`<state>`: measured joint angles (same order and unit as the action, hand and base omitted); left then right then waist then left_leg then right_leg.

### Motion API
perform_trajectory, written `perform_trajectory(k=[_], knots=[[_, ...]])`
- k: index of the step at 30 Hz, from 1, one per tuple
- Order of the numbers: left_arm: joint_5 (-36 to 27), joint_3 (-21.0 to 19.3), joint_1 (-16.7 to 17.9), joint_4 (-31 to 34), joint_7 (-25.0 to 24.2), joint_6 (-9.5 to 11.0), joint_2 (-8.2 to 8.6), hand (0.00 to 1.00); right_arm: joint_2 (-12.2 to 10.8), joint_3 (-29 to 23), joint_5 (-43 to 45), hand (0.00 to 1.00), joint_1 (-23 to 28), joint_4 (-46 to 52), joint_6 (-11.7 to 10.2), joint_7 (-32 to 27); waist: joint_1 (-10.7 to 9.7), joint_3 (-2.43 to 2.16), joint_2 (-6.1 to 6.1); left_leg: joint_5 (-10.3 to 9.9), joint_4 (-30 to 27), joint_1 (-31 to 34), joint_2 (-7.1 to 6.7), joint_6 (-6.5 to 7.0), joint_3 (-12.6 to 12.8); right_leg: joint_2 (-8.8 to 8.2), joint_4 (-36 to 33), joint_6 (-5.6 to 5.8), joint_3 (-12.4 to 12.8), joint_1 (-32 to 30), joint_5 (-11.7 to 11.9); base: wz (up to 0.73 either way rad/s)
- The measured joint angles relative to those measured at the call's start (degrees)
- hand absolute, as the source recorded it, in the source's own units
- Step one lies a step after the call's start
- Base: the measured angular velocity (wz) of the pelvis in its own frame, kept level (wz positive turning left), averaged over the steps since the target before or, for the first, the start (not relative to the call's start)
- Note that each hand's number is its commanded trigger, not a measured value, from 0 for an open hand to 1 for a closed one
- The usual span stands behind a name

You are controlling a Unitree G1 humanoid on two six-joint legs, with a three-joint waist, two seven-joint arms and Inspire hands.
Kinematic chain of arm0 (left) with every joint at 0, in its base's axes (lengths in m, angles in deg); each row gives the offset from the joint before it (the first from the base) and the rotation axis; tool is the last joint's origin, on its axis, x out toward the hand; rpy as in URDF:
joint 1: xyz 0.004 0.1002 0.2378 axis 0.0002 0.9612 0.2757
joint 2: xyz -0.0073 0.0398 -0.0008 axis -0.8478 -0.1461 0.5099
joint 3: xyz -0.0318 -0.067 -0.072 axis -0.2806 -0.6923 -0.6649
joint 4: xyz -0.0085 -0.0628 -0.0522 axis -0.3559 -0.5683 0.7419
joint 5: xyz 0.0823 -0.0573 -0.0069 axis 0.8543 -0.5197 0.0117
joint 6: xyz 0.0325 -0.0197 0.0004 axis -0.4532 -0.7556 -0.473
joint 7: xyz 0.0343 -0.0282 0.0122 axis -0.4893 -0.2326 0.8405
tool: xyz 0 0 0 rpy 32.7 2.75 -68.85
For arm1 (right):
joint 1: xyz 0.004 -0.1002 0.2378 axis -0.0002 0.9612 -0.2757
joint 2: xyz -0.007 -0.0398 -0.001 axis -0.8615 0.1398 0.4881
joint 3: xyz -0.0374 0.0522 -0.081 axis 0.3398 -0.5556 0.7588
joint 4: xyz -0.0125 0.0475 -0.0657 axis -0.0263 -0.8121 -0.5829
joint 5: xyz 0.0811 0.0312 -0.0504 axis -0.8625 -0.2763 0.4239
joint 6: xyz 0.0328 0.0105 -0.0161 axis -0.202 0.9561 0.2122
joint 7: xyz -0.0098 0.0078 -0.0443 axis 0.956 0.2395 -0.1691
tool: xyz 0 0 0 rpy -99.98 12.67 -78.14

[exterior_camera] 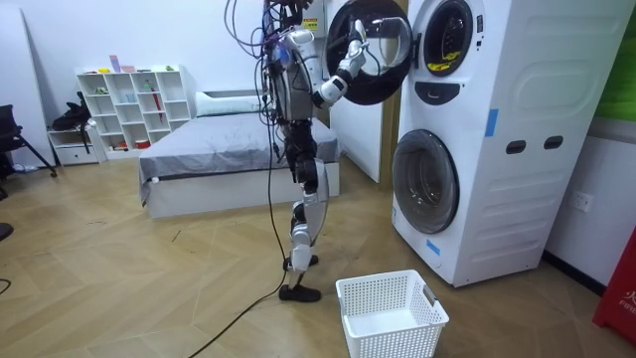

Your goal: Pick clothes from washing machine

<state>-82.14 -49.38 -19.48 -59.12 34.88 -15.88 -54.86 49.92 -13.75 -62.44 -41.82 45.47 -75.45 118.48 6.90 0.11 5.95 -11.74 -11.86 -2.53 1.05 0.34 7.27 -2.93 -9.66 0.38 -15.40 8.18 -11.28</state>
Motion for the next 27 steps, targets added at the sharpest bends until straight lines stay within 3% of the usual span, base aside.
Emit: perform_trajectory(k=[3,9,16,27], knots=[[-0.04,0.53,-0.35,0.07,0.03,-0.51,0.03,0.00,-0.61,2.69,-0.04,0.00,0.00,-0.35,0.05,0.17,1.29,0.10,-0.16,0.01,0.11,-0.06,-0.03,-0.01,-0.45,0.02,0.12,0.00,-0.39,0.22,0.00,0.06],[-0.04,1.04,-0.74,0.23,0.14,-0.82,0.26,0.00,-0.63,5.56,0.09,0.00,-0.02,-0.85,1.57,1.43,1.74,0.30,-0.31,0.06,0.07,-0.26,-0.67,0.07,-2.25,-0.14,1.08,0.00,-0.49,1.24,0.00,0.15],[-0.04,1.00,-0.57,0.22,0.32,-0.82,0.27,0.00,-0.61,5.59,0.24,0.00,-0.02,-1.04,2.32,1.35,1.98,0.75,-0.28,0.06,0.08,-0.07,-0.76,0.07,-2.72,-0.14,1.08,0.01,-0.50,1.32,0.00,0.03],[-0.05,0.94,-0.61,0.22,0.34,-0.82,0.29,0.00,-0.61,5.59,0.26,0.00,-0.02,-1.11,2.38,1.36,2.02,0.80,-0.26,0.06,0.08,0.33,-0.78,0.08,-2.73,-0.17,1.03,0.01,-0.50,1.07,0.00,0.00]])
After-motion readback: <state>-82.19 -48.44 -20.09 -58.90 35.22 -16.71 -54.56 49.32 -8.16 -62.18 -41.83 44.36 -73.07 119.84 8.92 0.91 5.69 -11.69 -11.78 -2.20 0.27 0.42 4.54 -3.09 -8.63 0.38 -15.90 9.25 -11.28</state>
